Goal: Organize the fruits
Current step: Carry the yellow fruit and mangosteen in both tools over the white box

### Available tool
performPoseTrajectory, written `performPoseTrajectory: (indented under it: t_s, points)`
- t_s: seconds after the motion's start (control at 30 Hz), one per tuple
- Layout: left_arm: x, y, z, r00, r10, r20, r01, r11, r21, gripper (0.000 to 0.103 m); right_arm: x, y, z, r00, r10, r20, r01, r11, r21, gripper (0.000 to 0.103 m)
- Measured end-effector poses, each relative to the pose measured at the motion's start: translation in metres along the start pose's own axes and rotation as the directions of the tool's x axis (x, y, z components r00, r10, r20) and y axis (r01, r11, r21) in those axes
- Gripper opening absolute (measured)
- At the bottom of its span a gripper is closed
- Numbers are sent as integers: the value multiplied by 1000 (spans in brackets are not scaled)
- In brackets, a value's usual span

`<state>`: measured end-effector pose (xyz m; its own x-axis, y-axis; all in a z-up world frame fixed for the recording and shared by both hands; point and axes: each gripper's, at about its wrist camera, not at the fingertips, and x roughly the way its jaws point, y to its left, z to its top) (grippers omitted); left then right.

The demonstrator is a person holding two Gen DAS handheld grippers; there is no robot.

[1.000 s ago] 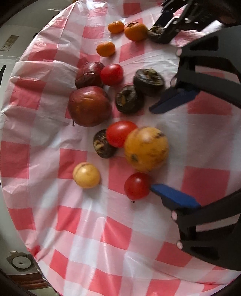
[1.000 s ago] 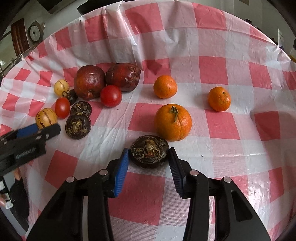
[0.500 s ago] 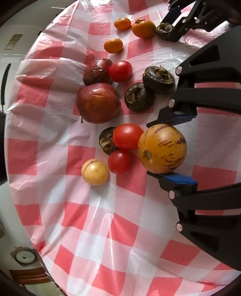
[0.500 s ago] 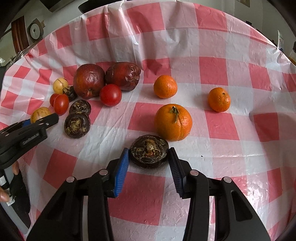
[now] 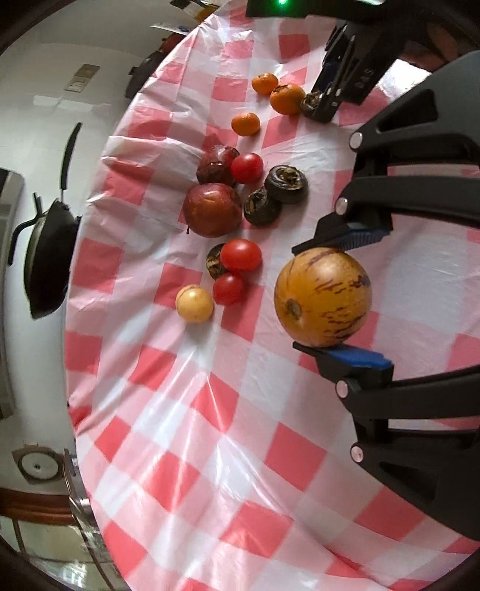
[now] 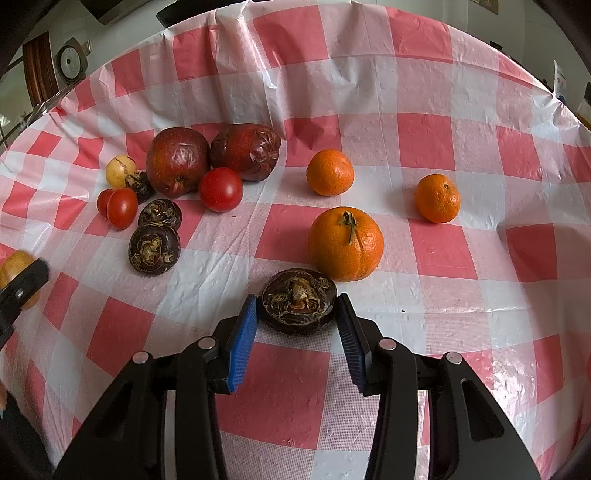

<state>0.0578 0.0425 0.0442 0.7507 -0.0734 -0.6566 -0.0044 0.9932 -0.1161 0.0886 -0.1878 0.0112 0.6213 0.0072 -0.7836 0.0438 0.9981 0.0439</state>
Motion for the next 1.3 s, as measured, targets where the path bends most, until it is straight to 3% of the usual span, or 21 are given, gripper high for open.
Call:
performPoseTrajectory:
  t_s: [0.13,0.33,0.53,0.7,0.9,1.3]
  points:
    - [-12,16,-9,1000,-6,4,6,999,-50,44,0,-1,0,1000,-7,7,7,1000,2,43]
    - [-46,43,-31,999,-27,19,29,992,-122,44,-25,13,-12,996,-37,83,40,999,-23,43]
    - [-109,83,-64,997,29,75,-20,993,-118,44,-88,68,-54,988,64,144,-52,995,-84,43]
    - [-162,125,-86,990,80,114,-68,992,-106,44,-129,115,-90,978,151,146,-132,982,-133,43]
    - [-210,178,-118,980,152,132,-138,984,-110,45,-165,175,-115,969,203,137,-164,953,-256,43]
    - [-253,275,-194,957,288,33,-275,938,-212,45,-207,277,-165,958,265,111,-180,853,-489,43]
